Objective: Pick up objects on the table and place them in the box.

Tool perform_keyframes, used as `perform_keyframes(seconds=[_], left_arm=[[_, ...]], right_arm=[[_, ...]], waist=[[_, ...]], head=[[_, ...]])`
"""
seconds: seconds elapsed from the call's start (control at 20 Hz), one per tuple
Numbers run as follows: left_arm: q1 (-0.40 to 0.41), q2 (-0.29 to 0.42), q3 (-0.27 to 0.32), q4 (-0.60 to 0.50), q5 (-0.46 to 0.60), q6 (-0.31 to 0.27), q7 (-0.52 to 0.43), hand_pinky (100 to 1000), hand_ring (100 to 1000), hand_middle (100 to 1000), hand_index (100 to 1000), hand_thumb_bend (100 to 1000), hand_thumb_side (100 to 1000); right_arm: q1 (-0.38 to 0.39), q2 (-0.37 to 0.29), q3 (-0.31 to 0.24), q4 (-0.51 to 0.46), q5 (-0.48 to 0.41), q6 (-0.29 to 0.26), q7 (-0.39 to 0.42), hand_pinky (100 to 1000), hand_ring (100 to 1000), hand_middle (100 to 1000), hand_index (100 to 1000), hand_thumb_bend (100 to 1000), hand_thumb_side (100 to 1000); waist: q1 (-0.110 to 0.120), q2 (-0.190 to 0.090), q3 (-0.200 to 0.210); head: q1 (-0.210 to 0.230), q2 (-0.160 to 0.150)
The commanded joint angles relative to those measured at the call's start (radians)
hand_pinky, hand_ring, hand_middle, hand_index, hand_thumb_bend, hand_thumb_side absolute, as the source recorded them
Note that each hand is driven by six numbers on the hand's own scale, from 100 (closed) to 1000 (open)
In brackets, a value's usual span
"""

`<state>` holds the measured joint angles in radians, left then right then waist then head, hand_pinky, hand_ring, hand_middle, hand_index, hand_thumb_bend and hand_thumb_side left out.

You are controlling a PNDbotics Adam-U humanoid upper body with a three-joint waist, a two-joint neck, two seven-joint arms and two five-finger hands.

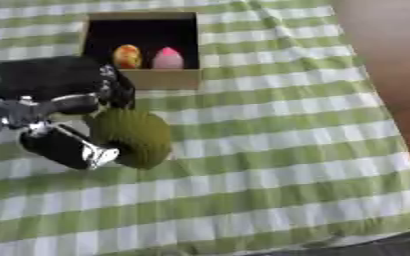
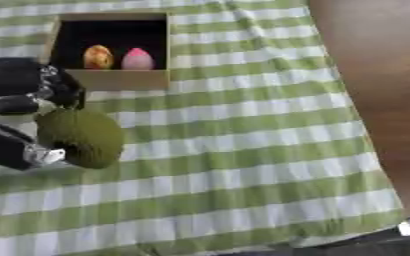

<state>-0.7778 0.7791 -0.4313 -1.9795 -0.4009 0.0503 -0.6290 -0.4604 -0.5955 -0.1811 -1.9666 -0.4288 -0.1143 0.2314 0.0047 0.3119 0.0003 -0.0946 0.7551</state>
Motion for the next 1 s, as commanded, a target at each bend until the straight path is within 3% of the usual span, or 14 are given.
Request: perform_keyframes(seconds=[0.05, 0.2, 0.4, 0.6, 1.0], left_arm=[[-0.064, 0.005, 0.066, 0.026, 0.016, 0.041, 0.045, 588, 583, 514, 550, 100, 276], [-0.153, -0.056, 0.080, 0.169, -0.012, 0.033, 0.084, 586, 585, 513, 551, 100, 287], [-0.246, -0.142, 0.093, 0.394, -0.069, -0.058, 0.143, 586, 587, 515, 551, 100, 290], [-0.297, -0.208, 0.124, 0.572, -0.137, -0.120, 0.206, 580, 584, 513, 549, 100, 305], [-0.392, -0.324, 0.203, 0.883, -0.286, -0.188, 0.294, 594, 591, 519, 560, 100, 305]], right_arm=[[-0.008, -0.034, -0.010, -0.008, 0.001, -0.002, -0.002, 1000, 950, 621, 944, 100, 528], [-0.010, -0.034, -0.008, -0.007, 0.001, -0.004, 0.001, 1000, 950, 621, 943, 100, 528], [-0.014, -0.032, -0.007, -0.005, 0.001, -0.006, 0.005, 1000, 951, 620, 944, 100, 528], [-0.018, -0.031, -0.007, -0.004, 0.001, -0.007, 0.009, 1000, 951, 619, 944, 100, 529], [-0.037, -0.021, -0.001, -0.003, -0.002, -0.009, 0.023, 1000, 952, 618, 944, 100, 529]], waist=[[0.004, -0.035, 0.000], [0.003, -0.034, -0.001], [0.001, -0.029, -0.006], [0.000, -0.021, -0.012], [-0.010, 0.000, -0.027]], head=[[-0.003, 0.002], [-0.002, 0.001], [0.002, -0.005], [0.005, -0.013], [0.024, -0.042]])
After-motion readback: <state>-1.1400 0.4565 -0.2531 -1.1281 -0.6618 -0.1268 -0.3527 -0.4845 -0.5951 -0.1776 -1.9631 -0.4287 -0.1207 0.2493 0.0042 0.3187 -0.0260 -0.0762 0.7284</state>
